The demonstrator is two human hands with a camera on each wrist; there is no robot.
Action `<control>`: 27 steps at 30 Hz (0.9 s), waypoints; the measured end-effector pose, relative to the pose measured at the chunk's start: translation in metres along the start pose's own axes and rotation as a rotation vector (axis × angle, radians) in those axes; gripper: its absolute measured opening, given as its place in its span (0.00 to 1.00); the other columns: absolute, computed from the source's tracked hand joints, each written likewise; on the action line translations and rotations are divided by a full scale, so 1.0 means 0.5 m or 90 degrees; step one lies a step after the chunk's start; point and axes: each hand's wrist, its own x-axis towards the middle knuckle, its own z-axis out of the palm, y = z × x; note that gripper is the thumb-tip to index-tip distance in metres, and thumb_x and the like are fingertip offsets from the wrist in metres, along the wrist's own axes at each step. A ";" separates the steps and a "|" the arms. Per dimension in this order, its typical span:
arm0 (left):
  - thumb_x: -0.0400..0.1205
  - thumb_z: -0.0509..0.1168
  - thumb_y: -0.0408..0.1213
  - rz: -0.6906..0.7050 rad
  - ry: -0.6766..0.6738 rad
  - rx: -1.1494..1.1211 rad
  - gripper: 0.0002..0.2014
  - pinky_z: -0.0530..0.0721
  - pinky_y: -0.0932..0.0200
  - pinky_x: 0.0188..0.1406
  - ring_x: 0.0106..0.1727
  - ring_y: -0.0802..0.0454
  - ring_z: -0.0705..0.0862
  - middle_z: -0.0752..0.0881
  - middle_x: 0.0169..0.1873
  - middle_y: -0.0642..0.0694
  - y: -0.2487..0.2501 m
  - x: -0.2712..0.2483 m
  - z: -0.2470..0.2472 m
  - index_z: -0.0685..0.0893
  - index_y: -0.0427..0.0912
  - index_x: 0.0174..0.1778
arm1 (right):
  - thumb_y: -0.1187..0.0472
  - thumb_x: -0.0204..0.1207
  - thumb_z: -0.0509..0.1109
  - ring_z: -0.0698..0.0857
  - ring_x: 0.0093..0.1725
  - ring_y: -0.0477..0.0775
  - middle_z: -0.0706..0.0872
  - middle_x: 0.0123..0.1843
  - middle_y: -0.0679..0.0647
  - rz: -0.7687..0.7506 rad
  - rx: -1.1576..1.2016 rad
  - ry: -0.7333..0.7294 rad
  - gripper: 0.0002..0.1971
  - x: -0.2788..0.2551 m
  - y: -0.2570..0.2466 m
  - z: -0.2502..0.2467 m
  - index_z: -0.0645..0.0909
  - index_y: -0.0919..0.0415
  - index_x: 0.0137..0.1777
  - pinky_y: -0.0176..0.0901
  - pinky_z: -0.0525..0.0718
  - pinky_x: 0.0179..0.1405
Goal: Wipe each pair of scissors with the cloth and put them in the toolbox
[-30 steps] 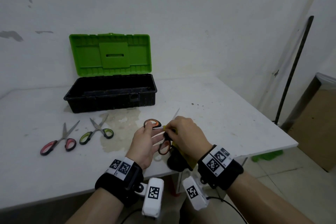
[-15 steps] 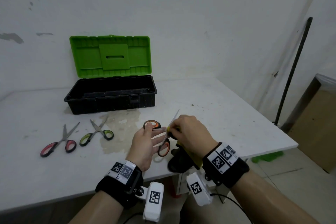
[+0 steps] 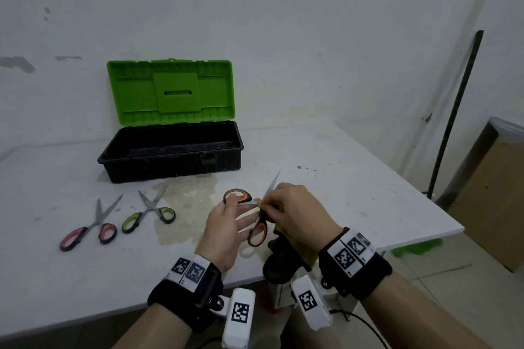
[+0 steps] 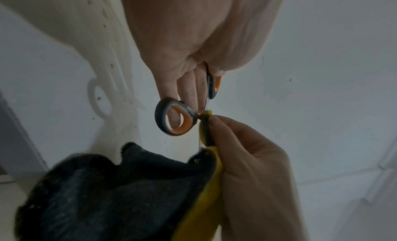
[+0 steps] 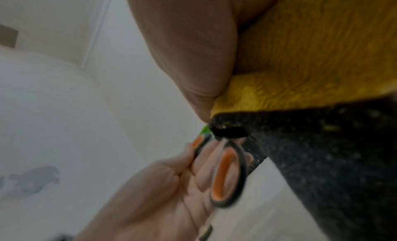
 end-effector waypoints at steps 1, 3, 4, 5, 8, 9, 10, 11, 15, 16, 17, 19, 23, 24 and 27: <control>0.92 0.51 0.47 0.002 0.001 -0.004 0.20 0.91 0.45 0.47 0.51 0.44 0.93 0.94 0.50 0.44 0.000 0.000 0.002 0.83 0.38 0.60 | 0.54 0.80 0.68 0.82 0.46 0.49 0.81 0.45 0.44 0.000 -0.001 -0.001 0.08 -0.002 0.000 0.006 0.89 0.50 0.51 0.46 0.84 0.45; 0.93 0.50 0.48 0.008 0.007 -0.013 0.21 0.91 0.43 0.51 0.52 0.45 0.93 0.93 0.51 0.42 0.002 0.001 0.003 0.83 0.37 0.60 | 0.53 0.81 0.67 0.82 0.45 0.48 0.82 0.46 0.45 -0.007 0.005 -0.023 0.08 -0.011 0.002 0.019 0.88 0.49 0.51 0.46 0.84 0.45; 0.93 0.50 0.48 0.013 0.012 -0.020 0.21 0.90 0.42 0.52 0.52 0.45 0.93 0.93 0.51 0.42 0.004 0.002 0.001 0.83 0.36 0.60 | 0.53 0.80 0.67 0.82 0.44 0.47 0.83 0.46 0.45 -0.010 0.008 -0.037 0.08 -0.015 0.004 0.022 0.89 0.48 0.51 0.45 0.84 0.46; 0.93 0.50 0.47 0.019 0.018 -0.033 0.22 0.90 0.43 0.52 0.53 0.44 0.93 0.93 0.52 0.40 0.005 0.005 -0.002 0.83 0.35 0.60 | 0.52 0.80 0.68 0.82 0.44 0.45 0.84 0.46 0.44 -0.010 0.011 -0.050 0.08 -0.021 0.010 0.024 0.89 0.48 0.50 0.43 0.84 0.46; 0.92 0.52 0.46 0.046 0.035 -0.086 0.20 0.90 0.45 0.51 0.55 0.42 0.92 0.92 0.54 0.38 0.017 0.017 -0.015 0.81 0.34 0.61 | 0.51 0.79 0.70 0.82 0.45 0.40 0.86 0.47 0.42 0.023 0.049 -0.066 0.08 -0.033 0.037 0.015 0.90 0.49 0.50 0.32 0.81 0.48; 0.92 0.52 0.46 0.054 0.040 -0.102 0.19 0.90 0.46 0.50 0.55 0.42 0.92 0.92 0.54 0.38 0.020 0.022 -0.019 0.80 0.34 0.62 | 0.51 0.79 0.71 0.82 0.45 0.39 0.86 0.47 0.41 0.041 0.067 -0.055 0.07 -0.033 0.050 0.011 0.90 0.50 0.50 0.28 0.79 0.47; 0.92 0.52 0.46 0.060 0.044 -0.118 0.19 0.90 0.46 0.50 0.56 0.41 0.92 0.92 0.55 0.38 0.026 0.027 -0.021 0.80 0.34 0.63 | 0.52 0.79 0.72 0.83 0.45 0.38 0.87 0.46 0.41 0.061 0.081 -0.034 0.07 -0.026 0.064 0.004 0.90 0.50 0.48 0.25 0.78 0.45; 0.92 0.53 0.46 0.060 0.048 -0.124 0.19 0.90 0.46 0.50 0.56 0.41 0.92 0.92 0.55 0.38 0.027 0.030 -0.020 0.79 0.34 0.63 | 0.53 0.78 0.73 0.83 0.44 0.37 0.88 0.45 0.41 0.091 0.099 -0.005 0.06 -0.023 0.080 -0.001 0.91 0.51 0.47 0.23 0.77 0.43; 0.91 0.55 0.46 0.069 0.068 -0.159 0.17 0.91 0.47 0.47 0.55 0.41 0.92 0.92 0.54 0.38 0.035 0.048 -0.010 0.80 0.35 0.61 | 0.56 0.77 0.74 0.85 0.42 0.39 0.89 0.40 0.44 0.199 0.133 0.083 0.06 0.050 0.146 -0.009 0.91 0.54 0.41 0.23 0.76 0.38; 0.91 0.56 0.45 0.069 0.075 -0.167 0.16 0.90 0.47 0.47 0.54 0.41 0.92 0.92 0.53 0.39 0.037 0.052 -0.007 0.80 0.36 0.60 | 0.57 0.77 0.74 0.86 0.44 0.43 0.89 0.40 0.45 0.213 0.133 0.098 0.06 0.072 0.162 -0.006 0.91 0.56 0.42 0.26 0.76 0.41; 0.91 0.57 0.45 0.069 0.082 -0.172 0.15 0.90 0.47 0.46 0.54 0.41 0.92 0.93 0.52 0.39 0.037 0.057 -0.003 0.80 0.37 0.59 | 0.57 0.77 0.74 0.86 0.45 0.45 0.89 0.41 0.46 0.223 0.138 0.114 0.06 0.094 0.176 0.000 0.91 0.57 0.42 0.30 0.77 0.44; 0.90 0.59 0.44 0.065 0.097 -0.181 0.13 0.90 0.47 0.45 0.53 0.41 0.93 0.93 0.51 0.39 0.036 0.066 0.002 0.81 0.37 0.58 | 0.58 0.78 0.73 0.85 0.46 0.47 0.89 0.43 0.49 0.241 0.144 0.125 0.06 0.132 0.197 0.015 0.90 0.58 0.44 0.35 0.78 0.47; 0.89 0.61 0.43 0.047 0.122 -0.199 0.11 0.90 0.47 0.43 0.52 0.38 0.92 0.92 0.50 0.36 0.027 0.082 0.006 0.82 0.38 0.57 | 0.55 0.79 0.71 0.87 0.51 0.51 0.89 0.46 0.48 0.253 0.106 0.072 0.05 0.175 0.218 0.059 0.88 0.53 0.44 0.46 0.85 0.55; 0.89 0.60 0.42 0.042 0.127 -0.204 0.11 0.90 0.47 0.43 0.52 0.38 0.92 0.92 0.50 0.36 0.026 0.085 0.006 0.82 0.38 0.56 | 0.54 0.80 0.70 0.87 0.53 0.51 0.87 0.47 0.47 0.252 0.096 0.046 0.06 0.178 0.218 0.065 0.87 0.52 0.47 0.48 0.84 0.57; 0.90 0.59 0.41 0.032 0.138 -0.216 0.10 0.90 0.47 0.44 0.51 0.40 0.92 0.92 0.50 0.36 0.022 0.090 0.006 0.82 0.39 0.55 | 0.45 0.81 0.65 0.82 0.63 0.49 0.85 0.56 0.43 0.241 -0.014 -0.044 0.14 0.174 0.215 0.067 0.83 0.46 0.62 0.50 0.72 0.67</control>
